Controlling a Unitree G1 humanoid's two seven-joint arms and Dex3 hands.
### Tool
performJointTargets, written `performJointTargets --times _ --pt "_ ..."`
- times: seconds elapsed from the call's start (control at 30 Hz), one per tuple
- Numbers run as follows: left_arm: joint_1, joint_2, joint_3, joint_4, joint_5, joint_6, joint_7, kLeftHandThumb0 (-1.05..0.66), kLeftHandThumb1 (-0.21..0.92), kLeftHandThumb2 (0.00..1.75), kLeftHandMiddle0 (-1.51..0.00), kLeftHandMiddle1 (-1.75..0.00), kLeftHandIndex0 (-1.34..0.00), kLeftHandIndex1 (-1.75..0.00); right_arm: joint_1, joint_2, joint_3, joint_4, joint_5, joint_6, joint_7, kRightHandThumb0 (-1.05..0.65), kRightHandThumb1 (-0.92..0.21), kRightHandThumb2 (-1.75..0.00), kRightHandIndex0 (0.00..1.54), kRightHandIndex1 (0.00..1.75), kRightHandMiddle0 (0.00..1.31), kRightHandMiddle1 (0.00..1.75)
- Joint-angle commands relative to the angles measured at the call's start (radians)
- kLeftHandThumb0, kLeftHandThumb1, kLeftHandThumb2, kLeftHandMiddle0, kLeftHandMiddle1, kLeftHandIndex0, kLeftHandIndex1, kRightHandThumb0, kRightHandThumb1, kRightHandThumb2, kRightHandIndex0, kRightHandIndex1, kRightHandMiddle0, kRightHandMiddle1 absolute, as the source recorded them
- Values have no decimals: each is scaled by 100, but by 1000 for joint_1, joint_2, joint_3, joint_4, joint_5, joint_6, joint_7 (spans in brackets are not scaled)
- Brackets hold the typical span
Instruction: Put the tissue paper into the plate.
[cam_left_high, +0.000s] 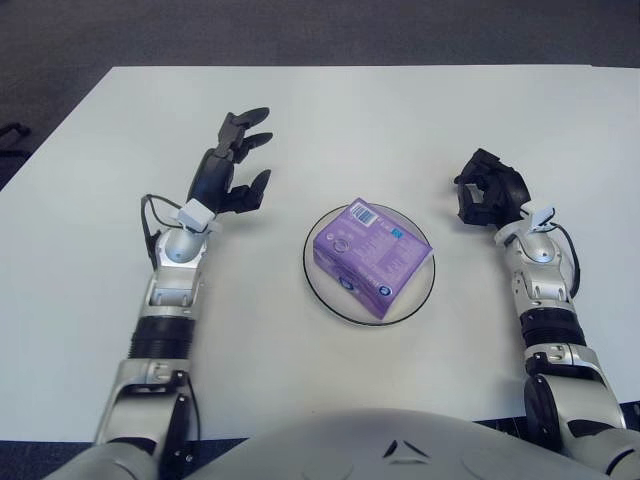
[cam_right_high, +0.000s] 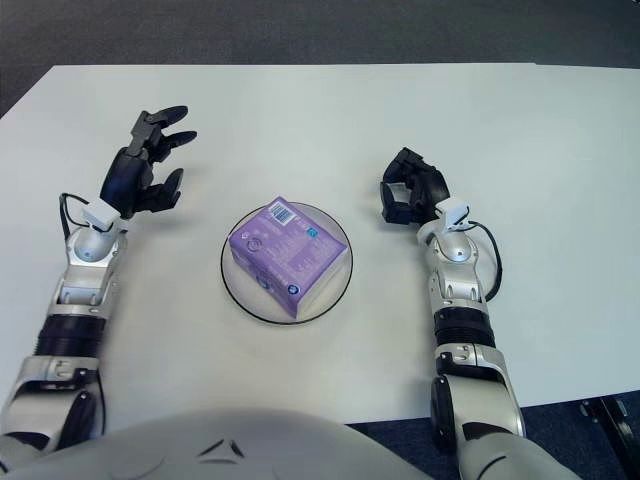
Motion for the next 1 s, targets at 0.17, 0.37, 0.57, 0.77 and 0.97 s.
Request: performJointTargets --times 0.17,0.37,0.57,0.77,0.97 --pt "87 -137 48 -54 -138 167 106 -39 69 84 -69 -170 -33 -174 149 80 8 58 25 -2 11 -45 -40 -121 128 175 55 175" --pt "126 -146 46 -94 -133 245 161 -40 61 94 -81 -174 -39 -175 152 80 4 54 25 0 12 -45 -40 -121 128 175 55 175" --pt "162 -148 41 -115 -118 263 188 -41 57 100 -89 -175 -42 -175 153 85 -6 58 42 -19 29 -45 -40 -121 129 175 55 175" --pt "181 -156 43 -63 -102 204 205 -43 50 109 -101 -175 -47 -175 147 95 -26 71 98 -40 81 -45 -40 -121 129 175 55 175" --pt "196 -173 38 -23 -100 155 213 -43 47 112 -115 -175 -49 -175 140 97 -41 79 141 -31 132 -45 -40 -121 128 175 55 175"
